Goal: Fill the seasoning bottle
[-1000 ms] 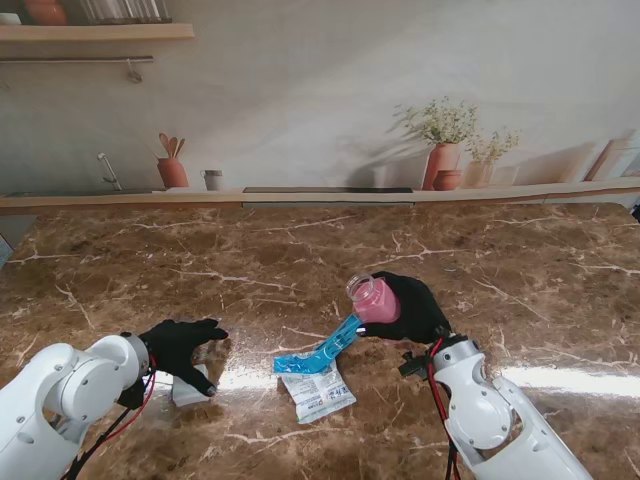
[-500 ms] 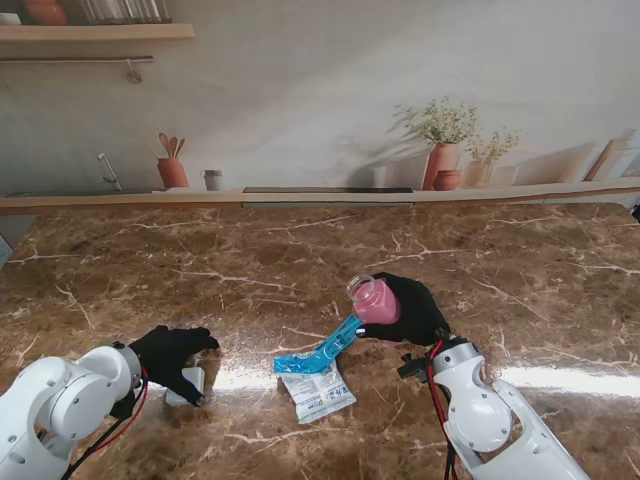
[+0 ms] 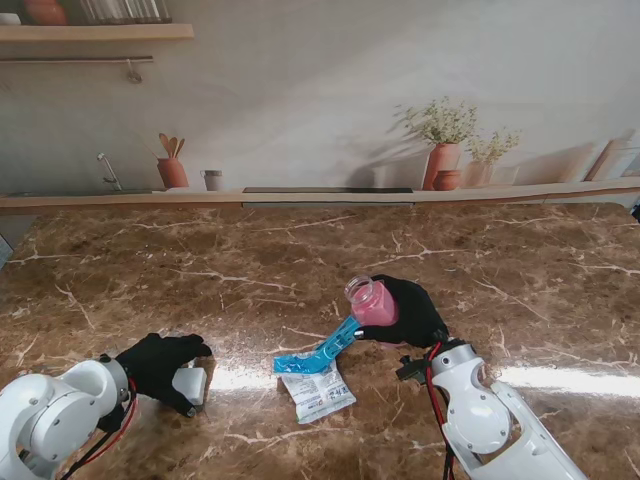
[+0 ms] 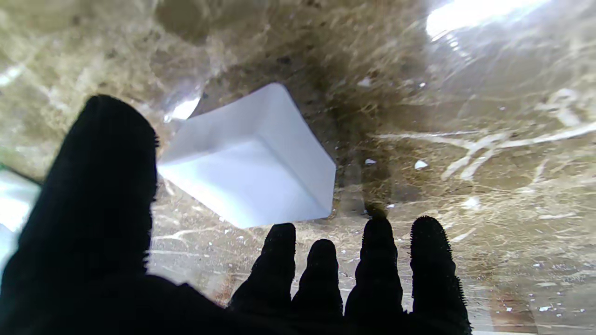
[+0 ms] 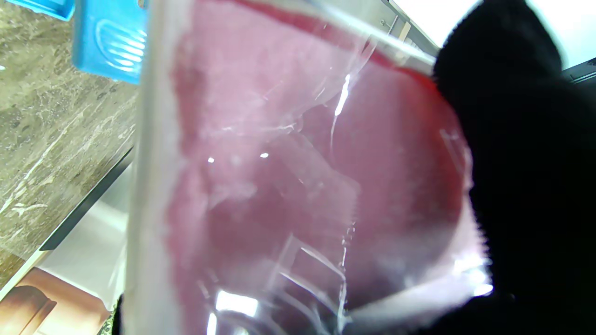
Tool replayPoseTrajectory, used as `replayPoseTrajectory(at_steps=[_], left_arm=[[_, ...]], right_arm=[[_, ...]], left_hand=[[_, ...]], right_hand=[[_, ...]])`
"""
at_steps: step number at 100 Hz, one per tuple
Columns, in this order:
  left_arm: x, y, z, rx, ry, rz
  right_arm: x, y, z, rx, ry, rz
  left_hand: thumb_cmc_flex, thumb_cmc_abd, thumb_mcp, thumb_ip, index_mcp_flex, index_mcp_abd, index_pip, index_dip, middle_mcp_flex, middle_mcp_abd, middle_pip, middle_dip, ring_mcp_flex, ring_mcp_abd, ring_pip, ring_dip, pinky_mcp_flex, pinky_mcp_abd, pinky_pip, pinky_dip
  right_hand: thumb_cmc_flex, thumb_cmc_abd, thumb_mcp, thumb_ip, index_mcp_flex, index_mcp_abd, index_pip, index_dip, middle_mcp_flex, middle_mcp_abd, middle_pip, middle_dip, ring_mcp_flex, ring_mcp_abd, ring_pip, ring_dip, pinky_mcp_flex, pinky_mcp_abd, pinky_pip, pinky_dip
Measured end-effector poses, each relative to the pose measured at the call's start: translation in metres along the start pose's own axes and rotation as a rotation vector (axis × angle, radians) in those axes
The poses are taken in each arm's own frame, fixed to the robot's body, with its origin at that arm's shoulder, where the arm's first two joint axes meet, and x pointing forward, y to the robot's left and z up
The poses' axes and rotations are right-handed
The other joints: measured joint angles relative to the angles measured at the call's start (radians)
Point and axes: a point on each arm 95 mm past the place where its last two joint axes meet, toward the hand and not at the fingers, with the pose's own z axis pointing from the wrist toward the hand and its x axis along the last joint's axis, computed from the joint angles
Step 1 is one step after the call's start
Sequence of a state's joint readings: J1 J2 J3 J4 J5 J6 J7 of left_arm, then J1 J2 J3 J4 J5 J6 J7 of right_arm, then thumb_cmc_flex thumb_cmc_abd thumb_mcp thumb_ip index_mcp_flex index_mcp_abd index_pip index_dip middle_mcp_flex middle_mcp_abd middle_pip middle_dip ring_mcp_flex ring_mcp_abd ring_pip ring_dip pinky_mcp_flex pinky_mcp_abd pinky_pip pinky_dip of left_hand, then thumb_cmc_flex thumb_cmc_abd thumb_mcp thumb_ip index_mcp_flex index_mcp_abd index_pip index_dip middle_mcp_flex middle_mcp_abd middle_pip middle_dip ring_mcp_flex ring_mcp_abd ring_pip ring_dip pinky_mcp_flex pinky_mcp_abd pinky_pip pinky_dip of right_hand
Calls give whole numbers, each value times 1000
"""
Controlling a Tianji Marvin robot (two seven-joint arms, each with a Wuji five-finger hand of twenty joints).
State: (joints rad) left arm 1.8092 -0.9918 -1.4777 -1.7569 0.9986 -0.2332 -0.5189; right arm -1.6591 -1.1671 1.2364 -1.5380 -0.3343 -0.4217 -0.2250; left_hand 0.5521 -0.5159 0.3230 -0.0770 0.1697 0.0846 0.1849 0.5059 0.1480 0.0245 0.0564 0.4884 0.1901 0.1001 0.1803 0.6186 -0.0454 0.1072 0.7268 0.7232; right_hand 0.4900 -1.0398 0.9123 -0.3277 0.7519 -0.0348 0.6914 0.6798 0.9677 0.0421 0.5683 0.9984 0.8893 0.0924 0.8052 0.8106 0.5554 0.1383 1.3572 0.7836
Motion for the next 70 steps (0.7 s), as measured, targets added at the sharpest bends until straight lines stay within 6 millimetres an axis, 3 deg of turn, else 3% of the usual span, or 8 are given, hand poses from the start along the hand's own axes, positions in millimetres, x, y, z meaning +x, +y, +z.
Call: replayPoseTrajectory(at_steps=[17, 31, 36, 47, 58, 63, 70], left_arm=[[-1, 5, -3, 5, -9, 34], [-2, 8, -2, 53, -18, 60], [-3, 9, -1, 90, -16, 75], [-2, 17, 2, 125, -1, 95], [2, 19, 6, 159, 14, 89], [4, 20, 8, 181, 20, 93], [4, 22, 10, 213, 24, 99]], right_arm=[[1, -1, 1, 4, 1, 1], [2, -3, 2, 10, 4, 2], [2, -3, 3, 12, 5, 2], [3, -4, 3, 13, 6, 3], [3, -4, 4, 12, 4, 4], [3, -4, 4, 12, 4, 4], [3, -4, 4, 12, 3, 4]], left_hand=[[-12, -31, 87, -2, 0, -7, 0, 66, 0, -3, 28, 28, -4, 0, 13, 12, 0, -9, 0, 0], [-12, -58, 154, -2, -23, -46, 0, 278, 0, -9, 108, 127, 27, 0, 76, 77, 0, -9, 0, 0], [-47, -75, 190, -24, -37, -61, 0, 365, 0, -19, 150, 155, 52, 0, 105, 105, 9, -9, 12, 6], [-66, -98, 255, -26, -45, -80, 0, 457, 14, -30, 218, 181, 57, 11, 137, 167, 31, -10, 62, 24], [-67, -130, 313, -36, -45, -97, 0, 470, 24, -42, 298, 182, 77, 80, 174, 193, 54, -10, 107, 36], [-67, -138, 356, -44, -45, -110, 0, 470, 63, -47, 331, 182, 102, 87, 188, 199, 74, -10, 132, 37], [-67, -163, 399, -49, -16, -122, -1, 400, 155, -52, 375, 182, 142, 93, 202, 204, 101, -8, 179, 46]], right_hand=[[0, 0, 0, 0, 0, 0, 0, 0, 0, 0, 0, 0, 0, 0, 0, 0, 0, 0, 0, 0], [0, 0, 0, 0, 1, 0, 0, 0, 0, 0, 0, 0, 0, 0, 1, 0, 0, 0, 0, 0], [0, 0, 0, 0, 4, 1, -4, 0, 0, 0, 0, 0, 0, 0, 2, 0, 0, 0, 0, 0], [0, 0, 0, 0, 6, 2, -6, 0, 1, 0, 0, 0, 0, 0, 3, 0, 0, 0, 0, 0], [0, 0, 0, 0, 6, 2, -6, 0, 1, 0, 0, 0, 0, 0, 3, 0, 0, 0, 0, 0], [0, 0, 0, 0, 6, 3, -6, 0, 1, 0, 0, 0, 0, 0, 3, 0, 0, 0, 0, 0], [0, 0, 0, 0, 6, 3, -6, 0, 1, 0, 0, 0, 0, 0, 4, 0, 0, 0, 0, 0]])
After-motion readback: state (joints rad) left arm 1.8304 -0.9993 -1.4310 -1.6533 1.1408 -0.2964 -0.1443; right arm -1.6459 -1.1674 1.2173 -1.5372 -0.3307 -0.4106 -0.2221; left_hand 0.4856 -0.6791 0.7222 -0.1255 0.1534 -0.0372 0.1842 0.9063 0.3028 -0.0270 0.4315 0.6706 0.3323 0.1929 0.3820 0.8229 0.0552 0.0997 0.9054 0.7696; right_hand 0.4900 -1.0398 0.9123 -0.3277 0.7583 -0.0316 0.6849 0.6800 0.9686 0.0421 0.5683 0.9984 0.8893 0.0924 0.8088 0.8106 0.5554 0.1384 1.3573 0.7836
